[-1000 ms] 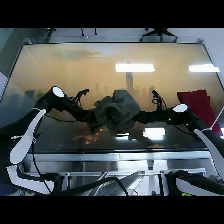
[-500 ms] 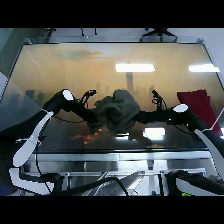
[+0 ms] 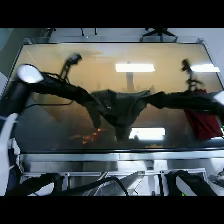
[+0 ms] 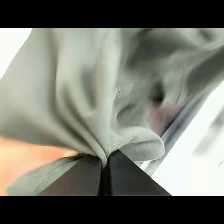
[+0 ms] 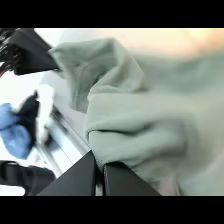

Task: Fold the shirts.

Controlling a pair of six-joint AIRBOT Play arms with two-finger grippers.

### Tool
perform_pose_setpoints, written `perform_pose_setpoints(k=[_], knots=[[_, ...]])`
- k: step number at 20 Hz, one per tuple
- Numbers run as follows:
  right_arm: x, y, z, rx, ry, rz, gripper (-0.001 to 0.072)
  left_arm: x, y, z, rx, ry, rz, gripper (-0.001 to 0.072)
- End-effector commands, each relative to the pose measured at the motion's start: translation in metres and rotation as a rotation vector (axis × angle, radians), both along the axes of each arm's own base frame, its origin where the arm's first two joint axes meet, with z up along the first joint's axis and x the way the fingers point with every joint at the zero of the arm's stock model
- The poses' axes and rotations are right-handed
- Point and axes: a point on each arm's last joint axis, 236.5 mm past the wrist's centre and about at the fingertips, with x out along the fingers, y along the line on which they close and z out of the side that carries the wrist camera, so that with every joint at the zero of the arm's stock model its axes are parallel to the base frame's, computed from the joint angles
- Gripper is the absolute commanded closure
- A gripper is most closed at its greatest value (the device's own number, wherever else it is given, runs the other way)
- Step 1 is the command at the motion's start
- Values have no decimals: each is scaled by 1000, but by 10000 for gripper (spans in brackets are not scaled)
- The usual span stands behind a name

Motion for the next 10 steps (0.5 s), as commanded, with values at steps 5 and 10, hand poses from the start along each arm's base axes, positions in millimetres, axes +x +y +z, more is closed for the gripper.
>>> perform_pose_setpoints(k=[5,10], knots=[[-158,-1,231,-39,-782,-85,687,-167,21,287,-302,-661,-7,686],[-101,-41,230,-145,-749,-328,687,-94,61,289,-109,-762,221,687]])
